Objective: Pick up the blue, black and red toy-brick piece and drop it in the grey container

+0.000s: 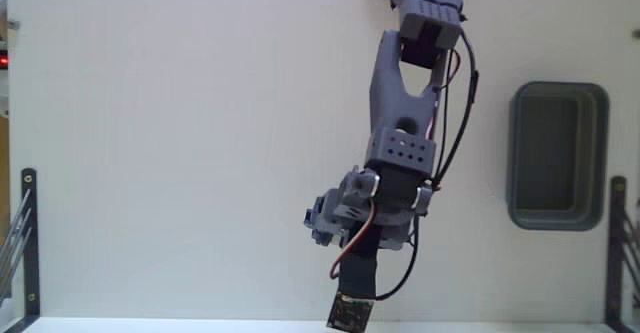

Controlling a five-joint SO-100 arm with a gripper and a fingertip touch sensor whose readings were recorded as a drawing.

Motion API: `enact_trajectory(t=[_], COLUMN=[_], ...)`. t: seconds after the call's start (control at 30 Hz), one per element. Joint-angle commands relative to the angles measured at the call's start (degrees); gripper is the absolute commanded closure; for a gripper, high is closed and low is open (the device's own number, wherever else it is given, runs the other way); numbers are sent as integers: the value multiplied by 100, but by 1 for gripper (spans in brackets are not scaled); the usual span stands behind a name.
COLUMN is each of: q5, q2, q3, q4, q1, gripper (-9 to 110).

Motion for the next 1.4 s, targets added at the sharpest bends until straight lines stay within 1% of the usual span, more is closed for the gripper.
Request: enact_trajectory(t=[0.0,0.27,0.63,1.37], q5=[26,26,26,26], q2=[254,344,647,1639], q3=[-277,-162,222,1481], q4=[47,23,-58,-321], q1=[55,-102,-628,-2353], gripper=[54,54,54,54])
